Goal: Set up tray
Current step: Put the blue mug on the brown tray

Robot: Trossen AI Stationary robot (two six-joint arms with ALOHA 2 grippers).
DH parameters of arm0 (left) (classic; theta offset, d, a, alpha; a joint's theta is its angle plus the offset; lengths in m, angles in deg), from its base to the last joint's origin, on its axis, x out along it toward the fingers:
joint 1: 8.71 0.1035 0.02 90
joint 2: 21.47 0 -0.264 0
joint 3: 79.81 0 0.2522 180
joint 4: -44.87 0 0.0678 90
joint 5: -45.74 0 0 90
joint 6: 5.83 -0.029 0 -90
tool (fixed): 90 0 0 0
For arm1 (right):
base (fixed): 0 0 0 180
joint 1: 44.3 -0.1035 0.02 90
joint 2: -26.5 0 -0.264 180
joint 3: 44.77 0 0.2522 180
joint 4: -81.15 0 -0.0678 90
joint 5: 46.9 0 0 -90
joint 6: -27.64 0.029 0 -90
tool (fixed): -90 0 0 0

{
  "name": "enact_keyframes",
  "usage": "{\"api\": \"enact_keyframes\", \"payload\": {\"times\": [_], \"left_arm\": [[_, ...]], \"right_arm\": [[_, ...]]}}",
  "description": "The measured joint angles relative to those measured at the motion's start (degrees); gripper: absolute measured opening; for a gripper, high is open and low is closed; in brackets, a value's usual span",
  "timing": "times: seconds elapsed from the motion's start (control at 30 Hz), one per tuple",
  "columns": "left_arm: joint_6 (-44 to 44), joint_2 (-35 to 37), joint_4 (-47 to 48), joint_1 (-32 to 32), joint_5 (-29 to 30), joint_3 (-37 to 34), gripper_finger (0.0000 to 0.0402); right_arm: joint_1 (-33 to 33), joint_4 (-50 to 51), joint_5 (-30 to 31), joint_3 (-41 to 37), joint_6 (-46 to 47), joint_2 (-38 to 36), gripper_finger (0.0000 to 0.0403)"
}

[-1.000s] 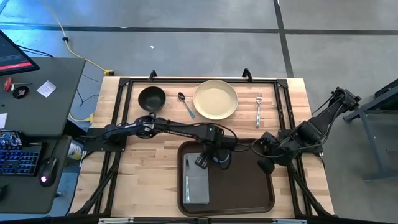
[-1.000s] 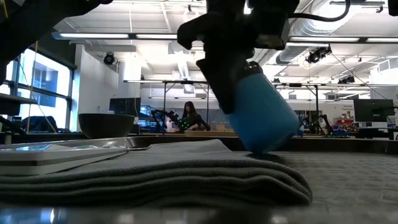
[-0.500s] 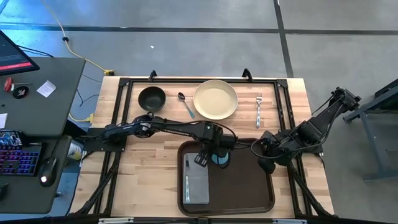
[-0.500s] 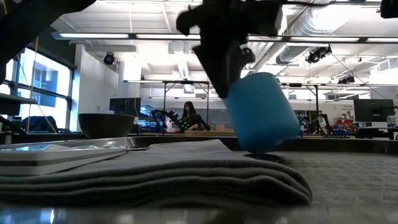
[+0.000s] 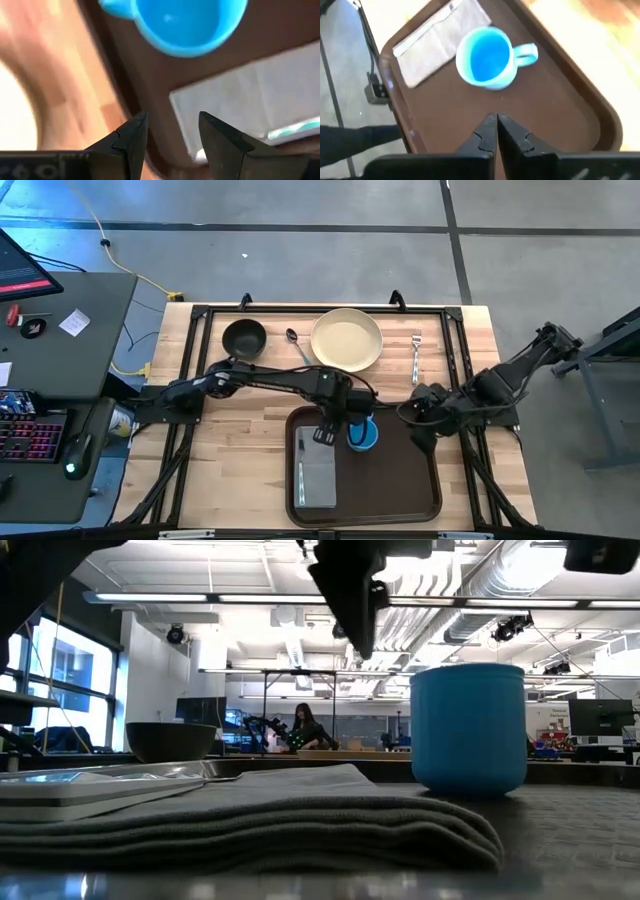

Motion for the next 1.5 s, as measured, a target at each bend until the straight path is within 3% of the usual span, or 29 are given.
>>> {"api": "enact_keyframes", "payload": {"times": [0.17,0.33,0.57,0.7,0.97,1.1,1.23,1.5], "left_arm": [[4.58,1.74,2.62,0.29,4.49,0.04,0.0209],[11.76,3.57,7.49,1.27,6.51,0.02,0.0209],[13.22,11.5,0.44,1.27,9.32,-3.93,0.0182],[13.67,18.04,-3.17,1.4,10.01,-12.38,0.0146],[21.04,38.46,-20.96,1.09,6.94,-43.34,0.0082],[27.31,48.07,-30.5,1.11,5.73,-54.71,0.0059],[31.12,53.49,-34.52,1.11,5.53,-60.01,0.0041],[32.27,56.54,-34.99,1.14,6.21,-60.94,0.004]], "right_arm": [[5.18,-1.35,-1.13,0.0,-3.63,1.47,0.0054],[11.97,-4.2,-6.57,0.0,-6.86,5.85,0.01],[18.79,-9.58,-18.57,0.13,-4.38,15.56,0.0107],[19.09,-10.23,-16.9,0.11,-3.38,18.45,0.0106],[20.36,-10.25,-14.6,-0.11,-2.28,23.83,0.011],[20.93,-13.17,-16.19,0.03,-2.49,26.13,0.011],[21.0,-14.52,-18.47,0.04,-2.46,26.46,0.011],[20.86,-13.88,-17.72,-0.11,2.07,21.38,0.011]]}}
